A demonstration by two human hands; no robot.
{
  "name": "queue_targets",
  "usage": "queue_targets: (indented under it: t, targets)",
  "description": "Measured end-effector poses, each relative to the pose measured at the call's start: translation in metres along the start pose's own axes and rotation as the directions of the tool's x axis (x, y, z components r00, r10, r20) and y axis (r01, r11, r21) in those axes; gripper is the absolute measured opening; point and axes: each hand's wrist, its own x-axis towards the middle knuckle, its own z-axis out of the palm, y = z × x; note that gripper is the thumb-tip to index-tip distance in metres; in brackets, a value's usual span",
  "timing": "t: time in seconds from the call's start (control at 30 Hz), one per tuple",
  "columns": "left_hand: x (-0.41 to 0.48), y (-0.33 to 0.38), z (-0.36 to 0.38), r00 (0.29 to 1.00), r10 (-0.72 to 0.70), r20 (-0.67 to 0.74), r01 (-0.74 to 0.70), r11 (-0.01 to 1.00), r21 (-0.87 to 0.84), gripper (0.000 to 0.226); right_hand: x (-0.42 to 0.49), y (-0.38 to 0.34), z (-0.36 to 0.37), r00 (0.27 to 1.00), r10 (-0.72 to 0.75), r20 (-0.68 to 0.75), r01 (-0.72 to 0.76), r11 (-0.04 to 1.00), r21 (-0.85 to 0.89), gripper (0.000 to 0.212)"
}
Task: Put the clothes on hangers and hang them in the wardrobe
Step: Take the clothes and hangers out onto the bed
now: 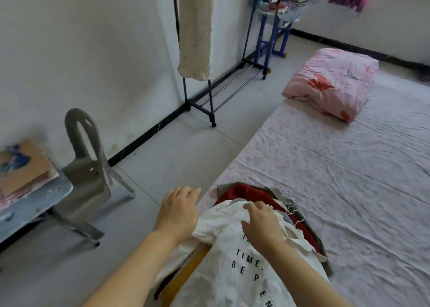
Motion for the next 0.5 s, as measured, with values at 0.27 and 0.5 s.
queue_targets:
  t: [0.27, 0.5]
  targets:
    - [-0.139, -0.137, -0.038, 0.897, -0.42, -0.138, 0.422, 0.906, -0.016, 0.056, -0.004, -0.165, 0.013, 0.939, -0.332, 0.087, 0.339, 0.937, -0.08, 0.051]
    - [-0.351, -0.24, -0.059, 0.633, -0.736, -0.239, 0.74, 0.666, -0.089, 0.055, -0.1, -0.358, 0.068, 0.714, -0.674, 0.19, 0.696, 0.712, -0.091, 0.049]
